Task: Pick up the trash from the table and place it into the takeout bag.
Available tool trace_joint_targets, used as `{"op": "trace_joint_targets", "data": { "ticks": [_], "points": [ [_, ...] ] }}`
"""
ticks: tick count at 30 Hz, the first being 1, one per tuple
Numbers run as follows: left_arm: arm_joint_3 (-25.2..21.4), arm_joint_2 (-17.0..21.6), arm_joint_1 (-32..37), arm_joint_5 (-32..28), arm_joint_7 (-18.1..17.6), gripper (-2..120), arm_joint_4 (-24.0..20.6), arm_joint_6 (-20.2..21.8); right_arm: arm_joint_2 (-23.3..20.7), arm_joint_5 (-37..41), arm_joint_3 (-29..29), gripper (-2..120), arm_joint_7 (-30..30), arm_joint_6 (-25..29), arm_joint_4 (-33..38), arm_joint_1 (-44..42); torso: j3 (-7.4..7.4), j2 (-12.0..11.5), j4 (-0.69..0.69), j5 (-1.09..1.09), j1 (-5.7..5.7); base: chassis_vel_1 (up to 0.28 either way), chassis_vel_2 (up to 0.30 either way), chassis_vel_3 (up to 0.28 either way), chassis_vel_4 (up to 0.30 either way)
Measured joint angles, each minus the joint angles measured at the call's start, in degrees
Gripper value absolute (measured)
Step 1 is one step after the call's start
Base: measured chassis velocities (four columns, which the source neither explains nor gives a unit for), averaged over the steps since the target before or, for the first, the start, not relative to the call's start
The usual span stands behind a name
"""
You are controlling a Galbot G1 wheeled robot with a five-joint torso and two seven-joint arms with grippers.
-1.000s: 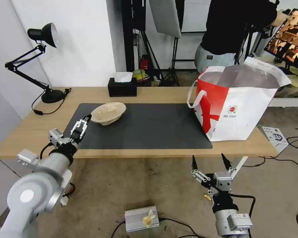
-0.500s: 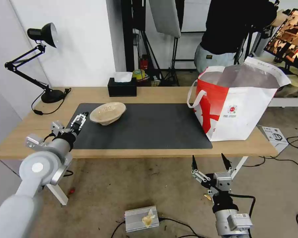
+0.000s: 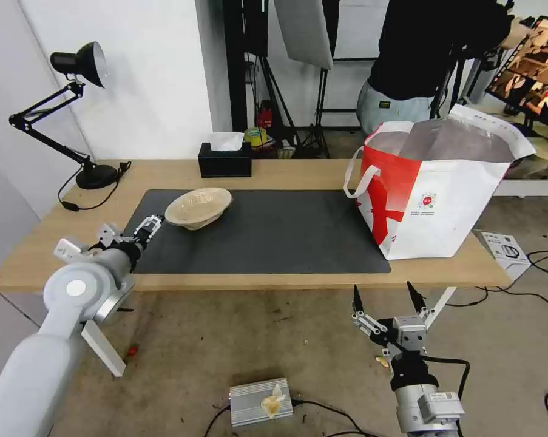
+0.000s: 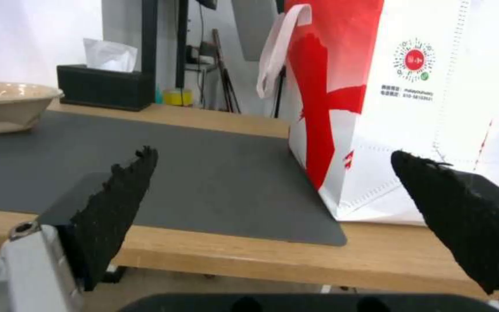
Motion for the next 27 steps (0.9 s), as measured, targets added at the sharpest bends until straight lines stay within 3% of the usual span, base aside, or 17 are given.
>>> {"op": "trace_joint_targets", "data": {
  "ticks": [11,27],
  "points": [
    [3.21,-0.14,-6.05,-3.96,-0.77,100,3.69,1.69,0.0,0.0,0.0,100,0.0,0.0,0.0,0.0,0.0,0.0,-0.01,0.0,0.0,0.0,0.0,0.0,0.0],
    [6.49,-2.36,-11.3,-3.81,0.31,100,10.09,2.37,0.0,0.0,0.0,100,0.0,0.0,0.0,0.0,0.0,-0.01,0.0,0.0,0.0,0.0,0.0,0.0,0.0]
  ]
}}
